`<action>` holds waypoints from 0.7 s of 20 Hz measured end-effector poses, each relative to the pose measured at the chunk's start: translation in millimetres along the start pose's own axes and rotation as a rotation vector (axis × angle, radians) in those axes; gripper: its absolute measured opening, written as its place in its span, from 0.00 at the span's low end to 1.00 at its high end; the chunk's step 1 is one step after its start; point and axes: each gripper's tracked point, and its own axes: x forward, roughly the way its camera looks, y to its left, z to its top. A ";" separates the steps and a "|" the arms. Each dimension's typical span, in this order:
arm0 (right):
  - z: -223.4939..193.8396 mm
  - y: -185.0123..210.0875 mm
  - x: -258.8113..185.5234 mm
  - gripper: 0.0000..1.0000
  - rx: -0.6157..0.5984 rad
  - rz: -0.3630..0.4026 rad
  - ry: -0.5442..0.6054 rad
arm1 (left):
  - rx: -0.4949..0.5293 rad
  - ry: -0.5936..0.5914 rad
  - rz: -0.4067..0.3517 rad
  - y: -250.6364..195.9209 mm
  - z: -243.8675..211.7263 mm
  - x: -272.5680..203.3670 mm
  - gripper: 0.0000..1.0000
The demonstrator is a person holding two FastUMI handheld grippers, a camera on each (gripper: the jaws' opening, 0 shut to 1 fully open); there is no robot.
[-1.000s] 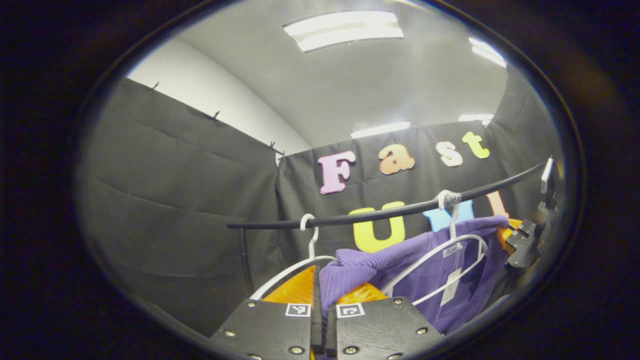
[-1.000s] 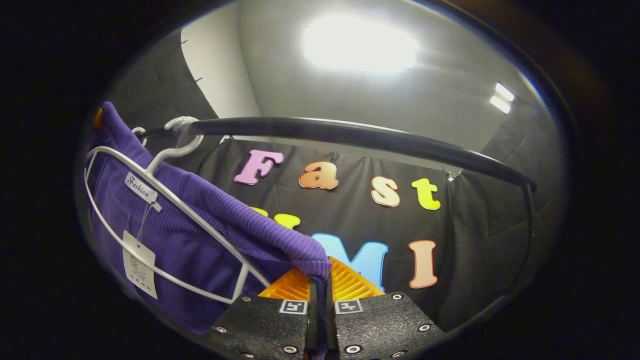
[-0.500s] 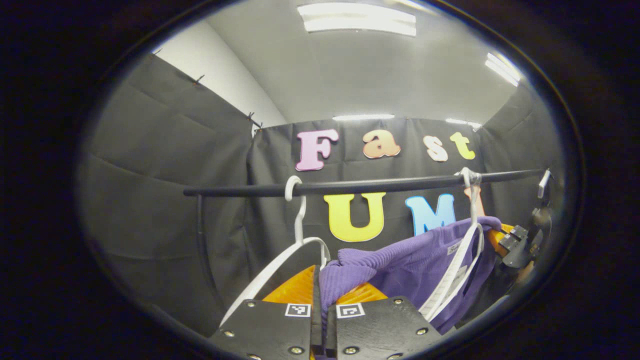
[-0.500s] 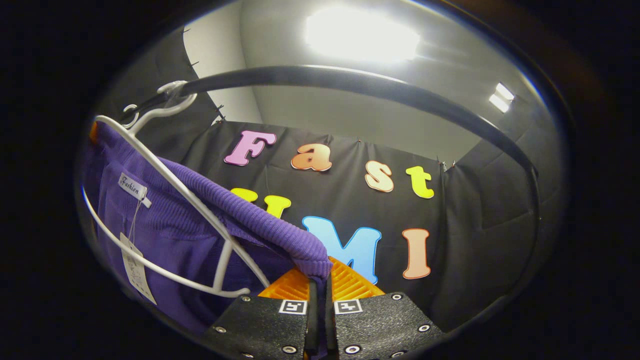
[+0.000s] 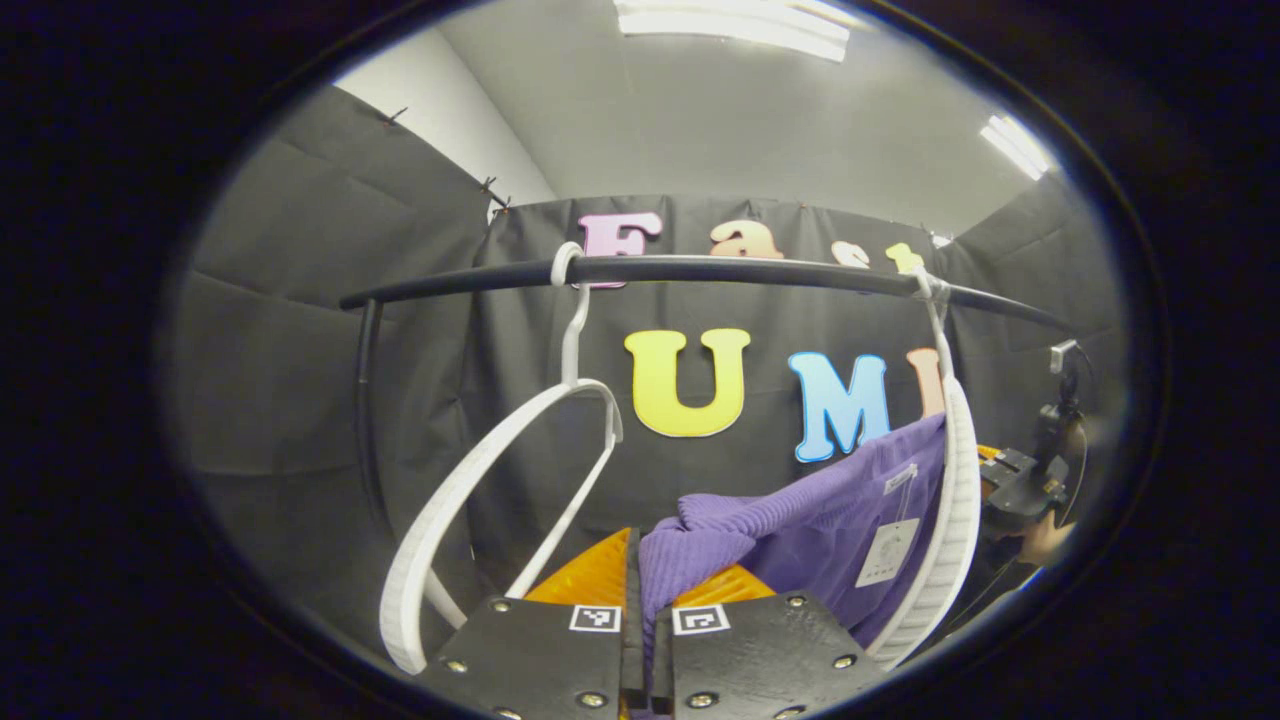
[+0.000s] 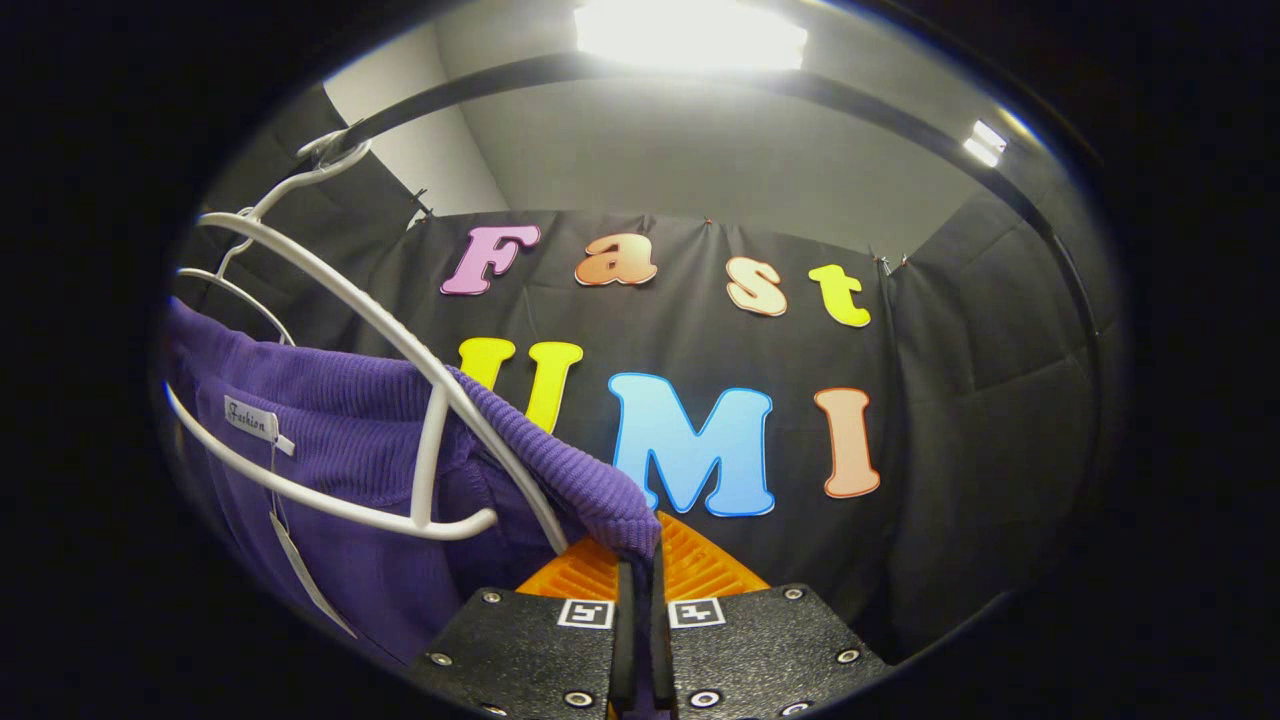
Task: Grasp the clothes on the hanger with both hands and then place them into the laundry hamper below.
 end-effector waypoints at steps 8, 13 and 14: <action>-63.1 1.9 -27.1 0.06 0.079 0.005 0.172 | 0.031 0.069 -0.013 -10.0 -39.2 -18.7 0.04; -91.1 1.0 -68.5 0.06 0.113 0.026 0.259 | 0.054 0.104 -0.017 -27.0 -65.4 -34.3 0.08; -93.0 -0.2 -77.5 0.06 0.120 0.029 0.271 | 0.044 0.105 -0.015 -29.8 -68.7 -43.8 0.04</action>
